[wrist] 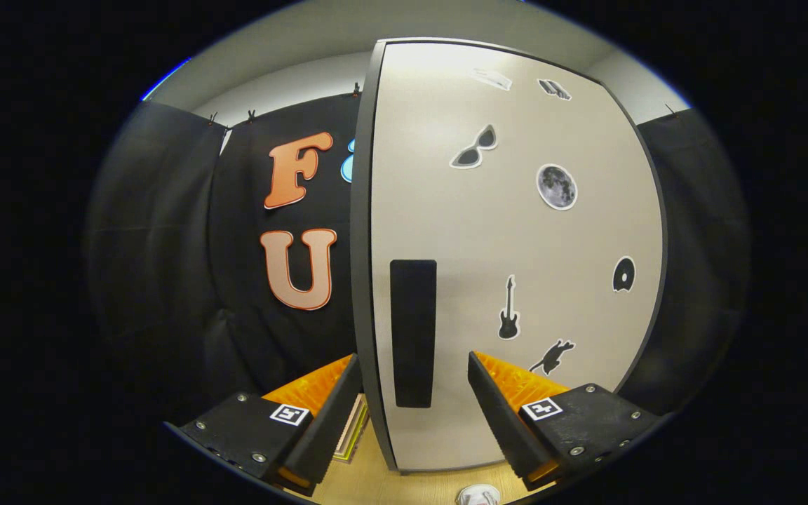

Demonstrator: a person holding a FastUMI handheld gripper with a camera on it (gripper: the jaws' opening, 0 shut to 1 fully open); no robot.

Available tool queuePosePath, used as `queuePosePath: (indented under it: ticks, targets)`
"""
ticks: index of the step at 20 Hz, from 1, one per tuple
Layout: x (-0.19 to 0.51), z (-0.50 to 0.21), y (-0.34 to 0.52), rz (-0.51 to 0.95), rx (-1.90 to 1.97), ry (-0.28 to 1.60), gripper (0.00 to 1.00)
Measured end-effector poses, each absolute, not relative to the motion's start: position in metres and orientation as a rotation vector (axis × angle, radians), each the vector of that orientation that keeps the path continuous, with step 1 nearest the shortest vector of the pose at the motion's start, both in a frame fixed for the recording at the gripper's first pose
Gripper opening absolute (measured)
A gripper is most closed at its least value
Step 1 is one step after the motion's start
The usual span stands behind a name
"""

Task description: Open the shoe cabinet door, grab the shoes and put them into the shoe cabinet, then close the shoe cabinet door.

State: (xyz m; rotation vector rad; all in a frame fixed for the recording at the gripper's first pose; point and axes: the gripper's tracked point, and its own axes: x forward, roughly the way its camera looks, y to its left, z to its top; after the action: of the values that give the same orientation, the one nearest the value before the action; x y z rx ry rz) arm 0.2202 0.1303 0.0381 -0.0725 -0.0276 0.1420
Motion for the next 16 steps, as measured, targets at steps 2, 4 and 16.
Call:
queuePosePath:
  ticks: [2, 4, 16]
  targets:
    - [0.227, 0.039, 0.132, 0.138, -0.069, -0.030, 0.95]
    - [0.234, 0.039, 0.132, 0.134, -0.072, -0.034, 0.92]
    - [0.239, 0.034, 0.132, 0.129, -0.040, -0.029, 0.36]
